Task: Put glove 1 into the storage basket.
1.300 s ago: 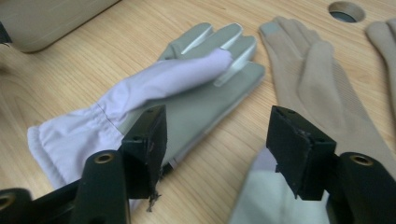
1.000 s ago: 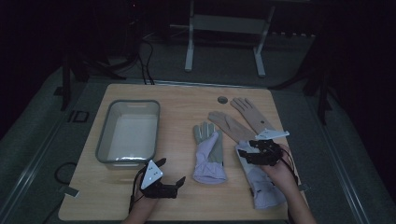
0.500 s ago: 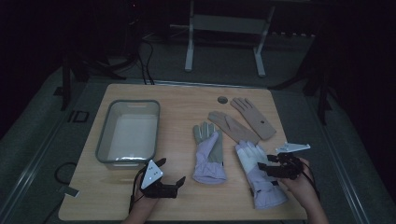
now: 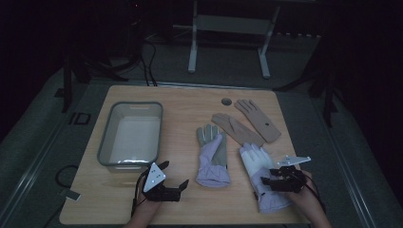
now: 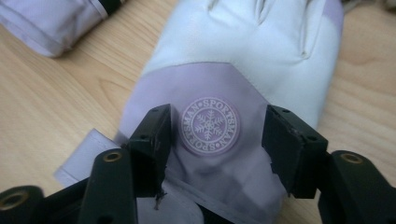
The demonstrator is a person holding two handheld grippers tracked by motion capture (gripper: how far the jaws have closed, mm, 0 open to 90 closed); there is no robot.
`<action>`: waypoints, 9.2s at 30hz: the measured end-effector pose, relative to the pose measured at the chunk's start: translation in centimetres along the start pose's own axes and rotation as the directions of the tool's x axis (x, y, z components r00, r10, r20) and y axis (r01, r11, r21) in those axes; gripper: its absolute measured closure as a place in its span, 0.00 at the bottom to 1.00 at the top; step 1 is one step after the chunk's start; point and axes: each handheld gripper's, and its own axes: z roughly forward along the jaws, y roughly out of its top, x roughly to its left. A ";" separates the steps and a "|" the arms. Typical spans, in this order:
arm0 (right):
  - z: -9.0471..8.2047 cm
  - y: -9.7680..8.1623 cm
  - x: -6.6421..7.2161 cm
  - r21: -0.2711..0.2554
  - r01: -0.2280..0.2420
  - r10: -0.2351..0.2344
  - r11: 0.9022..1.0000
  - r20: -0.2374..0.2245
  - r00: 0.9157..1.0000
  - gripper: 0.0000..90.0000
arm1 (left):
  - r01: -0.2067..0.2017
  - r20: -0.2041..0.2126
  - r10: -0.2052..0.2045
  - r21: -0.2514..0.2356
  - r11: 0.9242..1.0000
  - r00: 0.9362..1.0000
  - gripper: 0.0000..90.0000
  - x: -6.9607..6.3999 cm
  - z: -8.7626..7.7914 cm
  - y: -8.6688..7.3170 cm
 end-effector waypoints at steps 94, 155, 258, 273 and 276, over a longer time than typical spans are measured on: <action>5.2 13.6 9.6 -0.268 -0.112 0.107 0.957 -0.036 0.994 0.34 | -0.007 -0.002 0.007 0.020 1.000 1.000 0.02 -0.2 0.1 0.1; 10.4 10.3 4.5 -0.062 -0.209 0.194 0.976 -0.190 0.962 0.86 | 0.103 0.125 -0.182 0.471 0.876 0.975 0.73 -2.6 9.0 4.8; 18.9 30.9 22.5 -0.054 0.036 -0.049 0.998 -0.260 0.964 0.90 | 0.278 -0.123 -0.254 0.565 0.777 0.959 0.79 18.3 -7.4 8.5; 20.8 29.7 23.4 0.039 0.062 -0.051 0.997 -0.235 0.971 0.90 | 0.244 -0.128 -0.213 0.649 0.720 0.969 0.72 17.7 -6.5 7.6; 21.1 29.6 23.4 0.056 0.068 -0.053 0.996 -0.226 0.973 0.89 | 0.229 -0.144 -0.179 0.664 0.712 0.973 0.67 17.2 -6.1 7.6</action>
